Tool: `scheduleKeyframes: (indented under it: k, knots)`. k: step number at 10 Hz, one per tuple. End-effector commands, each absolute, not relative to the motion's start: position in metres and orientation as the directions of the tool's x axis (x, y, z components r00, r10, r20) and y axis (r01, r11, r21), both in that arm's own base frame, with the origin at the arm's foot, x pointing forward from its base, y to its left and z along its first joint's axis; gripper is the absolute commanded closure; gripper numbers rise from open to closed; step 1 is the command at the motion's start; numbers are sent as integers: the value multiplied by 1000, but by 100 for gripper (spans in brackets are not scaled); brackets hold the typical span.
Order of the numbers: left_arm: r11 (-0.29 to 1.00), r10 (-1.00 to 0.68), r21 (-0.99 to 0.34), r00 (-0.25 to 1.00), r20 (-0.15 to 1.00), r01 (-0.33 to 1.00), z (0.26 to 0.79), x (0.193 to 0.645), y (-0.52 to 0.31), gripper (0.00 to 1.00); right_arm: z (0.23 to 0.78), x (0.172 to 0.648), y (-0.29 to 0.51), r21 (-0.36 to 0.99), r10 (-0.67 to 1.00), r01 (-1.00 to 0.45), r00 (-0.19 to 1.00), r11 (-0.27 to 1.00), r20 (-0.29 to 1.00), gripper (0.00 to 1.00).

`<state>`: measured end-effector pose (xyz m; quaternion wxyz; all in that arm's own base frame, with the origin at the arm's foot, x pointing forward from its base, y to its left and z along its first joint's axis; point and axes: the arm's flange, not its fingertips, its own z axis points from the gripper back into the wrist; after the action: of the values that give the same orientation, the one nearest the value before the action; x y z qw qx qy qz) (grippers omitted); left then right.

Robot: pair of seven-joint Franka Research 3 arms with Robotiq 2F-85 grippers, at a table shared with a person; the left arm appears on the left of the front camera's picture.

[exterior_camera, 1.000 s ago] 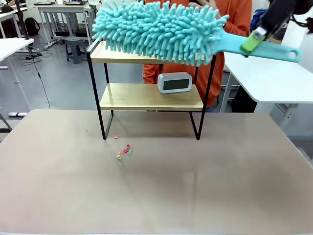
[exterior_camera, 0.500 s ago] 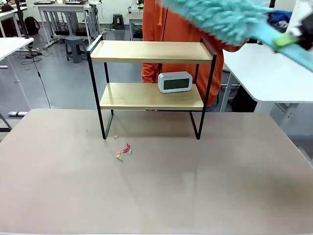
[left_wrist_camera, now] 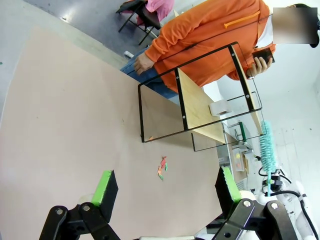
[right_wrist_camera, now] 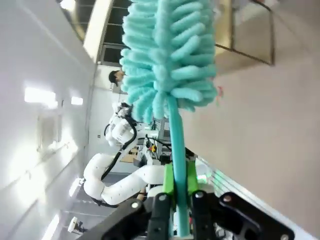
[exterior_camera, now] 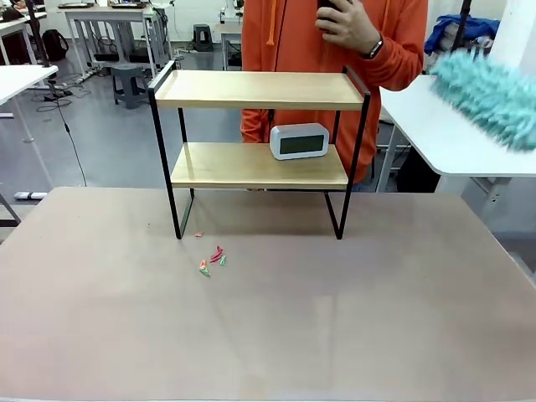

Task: Clean the shelf.
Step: Clean the remaining tier of the Shelf with the Duster once objects are removed, then hand the Duster back to the human.

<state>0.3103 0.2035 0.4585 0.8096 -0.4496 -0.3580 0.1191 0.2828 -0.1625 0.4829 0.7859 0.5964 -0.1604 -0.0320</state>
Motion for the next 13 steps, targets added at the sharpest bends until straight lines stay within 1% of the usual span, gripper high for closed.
scheduleKeyframes:
  k: [1,2,13]
  knots:
    - [564,514,-811,702,493,157,458,312,203,0,461,299,-137,925,-133,79,991,372,-32,100]
    - [564,514,-811,702,493,157,458,312,203,0,483,283,-163,948,-241,-141,947,287,214,100]
    - [564,514,-811,702,493,157,458,312,203,0,483,283,-163,948,-241,-141,947,287,214,100]
